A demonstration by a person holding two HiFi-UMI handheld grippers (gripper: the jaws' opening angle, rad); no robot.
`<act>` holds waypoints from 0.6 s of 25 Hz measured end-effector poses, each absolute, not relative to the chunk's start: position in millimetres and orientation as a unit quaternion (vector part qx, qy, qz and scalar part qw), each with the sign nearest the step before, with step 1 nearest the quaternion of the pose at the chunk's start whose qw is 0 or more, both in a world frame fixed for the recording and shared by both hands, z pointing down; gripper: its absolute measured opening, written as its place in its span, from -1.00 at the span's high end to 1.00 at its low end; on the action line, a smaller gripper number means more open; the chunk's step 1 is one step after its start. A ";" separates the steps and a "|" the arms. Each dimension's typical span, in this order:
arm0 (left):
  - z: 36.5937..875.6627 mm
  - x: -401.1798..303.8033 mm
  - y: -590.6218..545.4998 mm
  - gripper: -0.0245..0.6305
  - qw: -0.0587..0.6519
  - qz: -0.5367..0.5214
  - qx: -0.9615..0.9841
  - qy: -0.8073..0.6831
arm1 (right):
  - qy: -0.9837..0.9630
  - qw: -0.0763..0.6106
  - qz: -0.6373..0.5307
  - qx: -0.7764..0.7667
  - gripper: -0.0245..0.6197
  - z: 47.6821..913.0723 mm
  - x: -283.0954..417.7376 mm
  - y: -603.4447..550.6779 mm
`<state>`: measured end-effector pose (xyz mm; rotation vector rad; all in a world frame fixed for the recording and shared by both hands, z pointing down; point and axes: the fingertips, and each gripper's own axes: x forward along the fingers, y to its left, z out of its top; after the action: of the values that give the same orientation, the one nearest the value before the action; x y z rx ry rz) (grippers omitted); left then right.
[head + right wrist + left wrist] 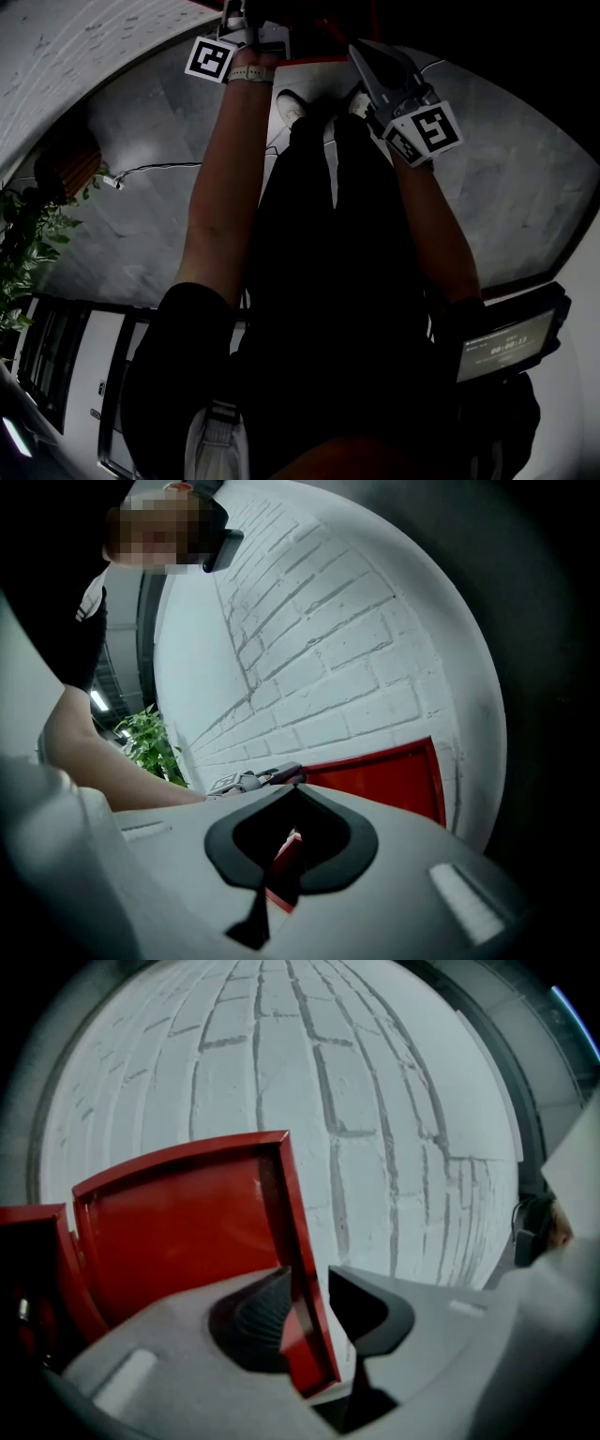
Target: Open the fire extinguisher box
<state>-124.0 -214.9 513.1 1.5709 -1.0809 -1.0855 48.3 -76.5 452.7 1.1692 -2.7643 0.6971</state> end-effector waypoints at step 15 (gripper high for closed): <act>458.8 -78.1 -91.4 0.93 0.331 -0.134 0.848 -0.391 | -0.924 0.007 0.182 0.336 0.90 431.5 31.0 -78.7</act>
<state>-78.1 -91.4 458.8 2.2166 -1.0225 -0.3514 31.0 -78.7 431.5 1.0507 -2.8910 0.5707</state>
